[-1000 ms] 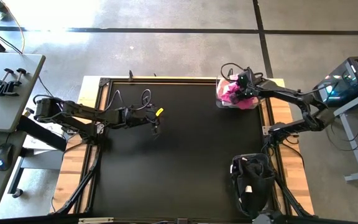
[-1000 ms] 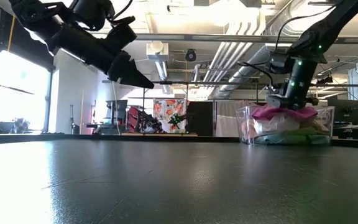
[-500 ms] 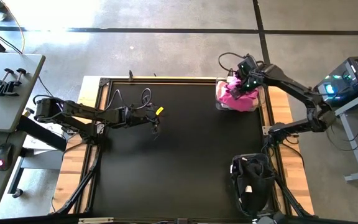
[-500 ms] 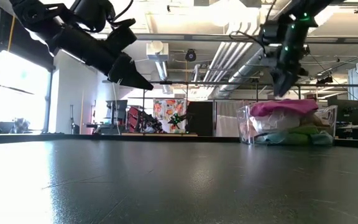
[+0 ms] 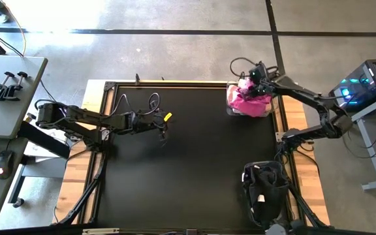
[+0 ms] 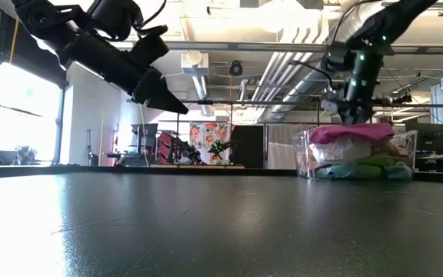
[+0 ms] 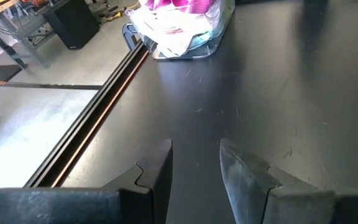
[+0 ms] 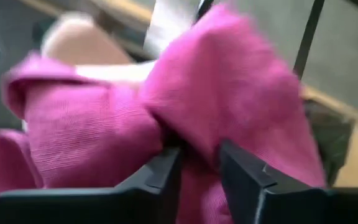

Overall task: Sort towels by color in basket
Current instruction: Put the pink towel into the top transparent bin

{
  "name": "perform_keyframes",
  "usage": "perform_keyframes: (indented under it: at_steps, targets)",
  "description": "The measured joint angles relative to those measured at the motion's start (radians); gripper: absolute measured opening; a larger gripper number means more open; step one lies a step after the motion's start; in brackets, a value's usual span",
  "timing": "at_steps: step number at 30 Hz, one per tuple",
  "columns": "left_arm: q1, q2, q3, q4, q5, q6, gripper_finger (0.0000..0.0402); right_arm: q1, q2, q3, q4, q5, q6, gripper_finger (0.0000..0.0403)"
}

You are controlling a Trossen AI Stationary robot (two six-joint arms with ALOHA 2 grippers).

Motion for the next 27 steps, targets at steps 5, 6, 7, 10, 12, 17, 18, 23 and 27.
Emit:
perform_keyframes:
  at_steps: [5, 6, 7, 10, 12, 17, 18, 23, 27]
  targets:
    - [0.000, 0.000, 0.000, 0.000, 0.000, 0.000, 0.0119, 0.000, 0.000, -0.108, 0.078, -0.055, 0.010, 0.0062]
    - [0.000, 0.000, 0.000, 0.000, 0.000, 0.000, 0.0119, 0.000, 0.000, -0.125, 0.099, -0.070, 0.009, 0.0052]
    - [0.000, 0.000, 0.000, 0.001, 0.000, 0.000, 0.0119, 0.000, 0.000, -0.139, 0.118, -0.078, 0.003, 0.0043]
    - [0.004, 0.000, 0.000, 0.001, -0.001, 0.000, 0.0119, 0.005, -0.001, -0.154, 0.135, -0.065, -0.038, 0.0014]
    - [0.009, 0.000, 0.000, 0.002, -0.003, 0.001, 0.0119, 0.010, -0.003, -0.136, 0.109, -0.057, -0.055, 0.0004]
    - [0.024, 0.000, 0.000, 0.030, -0.046, 0.018, 0.0119, 0.019, -0.009, 0.006, -0.046, -0.110, -0.065, 0.0018]
    - [0.029, 0.000, 0.000, 0.034, -0.050, 0.018, 0.0119, 0.019, -0.009, 0.042, -0.093, -0.122, -0.065, 0.0020]
    - [0.055, 0.000, 0.000, 0.035, -0.053, 0.025, 0.0119, 0.024, -0.010, 0.164, -0.271, -0.164, -0.130, 0.0039]
    - [0.085, 0.000, 0.000, 0.048, -0.053, 0.026, 0.0119, 0.030, -0.009, 0.163, -0.233, -0.166, -0.158, 0.0072]
